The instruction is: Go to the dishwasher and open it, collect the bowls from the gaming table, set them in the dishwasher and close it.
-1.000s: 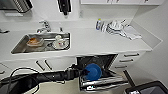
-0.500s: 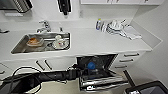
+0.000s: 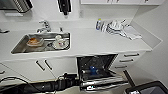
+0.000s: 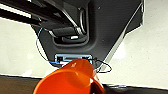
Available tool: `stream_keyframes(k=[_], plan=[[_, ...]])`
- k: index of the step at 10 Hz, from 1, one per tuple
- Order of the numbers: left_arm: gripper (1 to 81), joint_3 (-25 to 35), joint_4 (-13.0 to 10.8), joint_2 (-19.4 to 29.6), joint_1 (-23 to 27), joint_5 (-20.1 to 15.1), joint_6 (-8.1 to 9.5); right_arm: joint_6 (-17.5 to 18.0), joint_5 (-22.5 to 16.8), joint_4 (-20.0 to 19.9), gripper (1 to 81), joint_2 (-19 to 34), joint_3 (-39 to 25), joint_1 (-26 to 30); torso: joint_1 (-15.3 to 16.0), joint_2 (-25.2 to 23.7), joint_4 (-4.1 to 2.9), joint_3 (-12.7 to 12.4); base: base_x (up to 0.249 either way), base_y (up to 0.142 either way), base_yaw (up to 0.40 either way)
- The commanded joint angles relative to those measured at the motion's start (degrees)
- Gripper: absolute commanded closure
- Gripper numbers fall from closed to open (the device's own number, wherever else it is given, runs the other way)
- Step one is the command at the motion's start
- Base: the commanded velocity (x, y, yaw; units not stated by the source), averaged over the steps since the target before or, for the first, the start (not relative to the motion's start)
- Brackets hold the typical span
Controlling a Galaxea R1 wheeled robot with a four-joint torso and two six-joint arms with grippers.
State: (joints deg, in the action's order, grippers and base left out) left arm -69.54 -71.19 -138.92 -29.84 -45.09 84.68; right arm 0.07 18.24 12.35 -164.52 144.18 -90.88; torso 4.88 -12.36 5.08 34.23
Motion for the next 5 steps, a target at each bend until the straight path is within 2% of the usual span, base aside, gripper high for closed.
stream_keyframes(k=[1, 2, 3, 5], plan=[[1.0, 3.00, -1.93, 12.61, -16.14, 16.53, -12.08, 2.91, -1.45, -0.40, 81.1, 8.57, -10.86, 0.12, 0.00, 0.00, 0.00, 0.00, 0.000, 0.000, 0.000], [1.0, -0.16, -4.39, 13.05, -21.77, 22.68, -12.52, 4.14, 0.45, -0.31, 81.1, 11.02, -14.18, 0.30, 0.00, 0.00, 0.02, 0.00, 0.000, 0.000, 0.000], [1.0, -4.00, -6.84, 12.96, -26.96, 27.57, -12.61, 5.10, 5.11, -0.48, 81.1, 13.21, -16.29, 0.99, 0.00, 0.00, 0.02, 0.00, 0.000, 0.000, 0.000], [1.0, -10.95, -10.27, 11.22, -35.32, 34.61, -12.87, 8.70, 7.24, -0.31, 81.1, 17.17, -19.72, 3.28, 0.00, 0.00, 0.00, 0.00, 0.000, 0.000, 0.000]])
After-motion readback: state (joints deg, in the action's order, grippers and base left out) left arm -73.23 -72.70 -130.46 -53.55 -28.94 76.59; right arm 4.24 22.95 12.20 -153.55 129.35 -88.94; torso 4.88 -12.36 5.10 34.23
